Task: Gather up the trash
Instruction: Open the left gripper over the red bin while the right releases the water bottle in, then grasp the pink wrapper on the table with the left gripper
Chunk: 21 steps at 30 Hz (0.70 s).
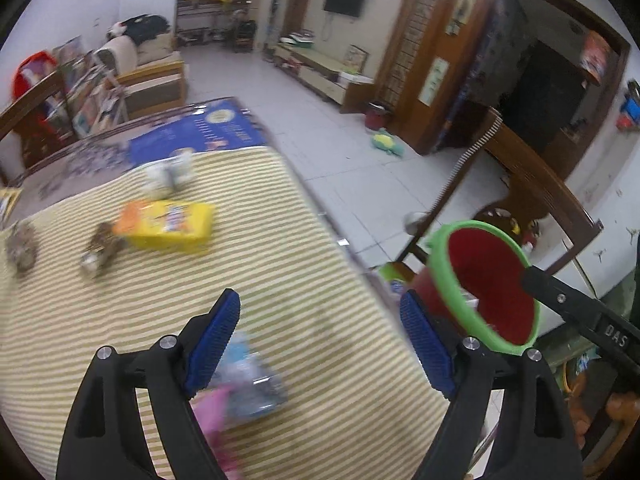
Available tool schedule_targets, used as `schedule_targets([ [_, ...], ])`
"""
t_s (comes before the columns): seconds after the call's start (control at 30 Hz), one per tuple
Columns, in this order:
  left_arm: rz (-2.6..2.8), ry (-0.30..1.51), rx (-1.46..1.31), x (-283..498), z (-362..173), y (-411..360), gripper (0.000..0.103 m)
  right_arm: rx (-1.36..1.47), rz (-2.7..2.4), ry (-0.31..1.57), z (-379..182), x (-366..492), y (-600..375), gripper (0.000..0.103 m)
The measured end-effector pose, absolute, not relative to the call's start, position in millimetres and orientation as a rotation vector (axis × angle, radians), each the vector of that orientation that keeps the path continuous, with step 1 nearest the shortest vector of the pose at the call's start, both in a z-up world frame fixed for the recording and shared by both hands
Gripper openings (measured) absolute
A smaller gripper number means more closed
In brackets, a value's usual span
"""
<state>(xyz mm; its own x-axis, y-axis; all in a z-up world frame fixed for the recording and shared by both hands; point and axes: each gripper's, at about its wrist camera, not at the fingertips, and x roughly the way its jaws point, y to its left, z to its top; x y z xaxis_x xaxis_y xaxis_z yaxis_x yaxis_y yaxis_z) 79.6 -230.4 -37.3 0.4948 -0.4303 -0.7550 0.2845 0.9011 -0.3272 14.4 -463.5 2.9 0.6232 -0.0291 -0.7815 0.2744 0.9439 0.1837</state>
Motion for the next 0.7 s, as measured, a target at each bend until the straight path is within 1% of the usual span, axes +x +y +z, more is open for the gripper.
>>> schedule_targets([
  [0.17,-0.355,0.989,-0.200,71.6,-55.8,-156.1,0.079,0.265,-0.137,0.935,-11.5,17.8,-404.1,0.091],
  [0.37,-0.300,1.052,-0.212,57.9,-84.0,-90.9,0.079,0.258,-0.105,0.991,-33.3,16.5,-346.3,0.091],
  [0.53,-0.310,1.087,-0.208,48.5,-98.8,-65.3,0.079,0.252,-0.110,1.023,-43.8,13.2,-315.8,0.091],
  [0.7,-0.394,1.129,-0.199,42.5,-109.9,-69.1,0.079,0.249,-0.157,1.027,-43.9,7.5,-309.3,0.091],
])
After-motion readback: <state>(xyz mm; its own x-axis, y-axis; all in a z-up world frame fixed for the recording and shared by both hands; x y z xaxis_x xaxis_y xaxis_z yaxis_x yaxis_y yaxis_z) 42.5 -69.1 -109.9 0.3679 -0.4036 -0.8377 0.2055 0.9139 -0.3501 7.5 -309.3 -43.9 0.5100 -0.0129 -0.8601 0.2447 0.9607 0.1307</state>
